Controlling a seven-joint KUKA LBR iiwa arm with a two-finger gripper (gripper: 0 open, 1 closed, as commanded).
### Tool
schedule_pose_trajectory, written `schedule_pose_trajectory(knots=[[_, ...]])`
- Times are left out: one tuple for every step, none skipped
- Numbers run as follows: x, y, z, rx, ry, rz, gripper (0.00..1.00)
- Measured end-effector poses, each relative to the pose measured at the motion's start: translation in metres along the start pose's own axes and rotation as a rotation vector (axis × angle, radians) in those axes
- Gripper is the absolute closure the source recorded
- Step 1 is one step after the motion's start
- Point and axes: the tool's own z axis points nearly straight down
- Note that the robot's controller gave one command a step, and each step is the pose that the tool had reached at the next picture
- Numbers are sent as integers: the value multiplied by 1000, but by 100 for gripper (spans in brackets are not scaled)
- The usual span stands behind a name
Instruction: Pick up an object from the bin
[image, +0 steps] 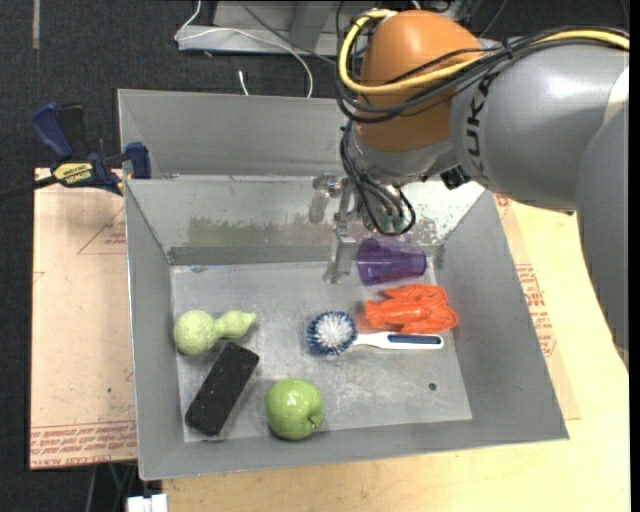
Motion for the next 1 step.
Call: schedule_pose_trajectory(knots=[[-1, -1, -6, -1, -7, 3, 0]])
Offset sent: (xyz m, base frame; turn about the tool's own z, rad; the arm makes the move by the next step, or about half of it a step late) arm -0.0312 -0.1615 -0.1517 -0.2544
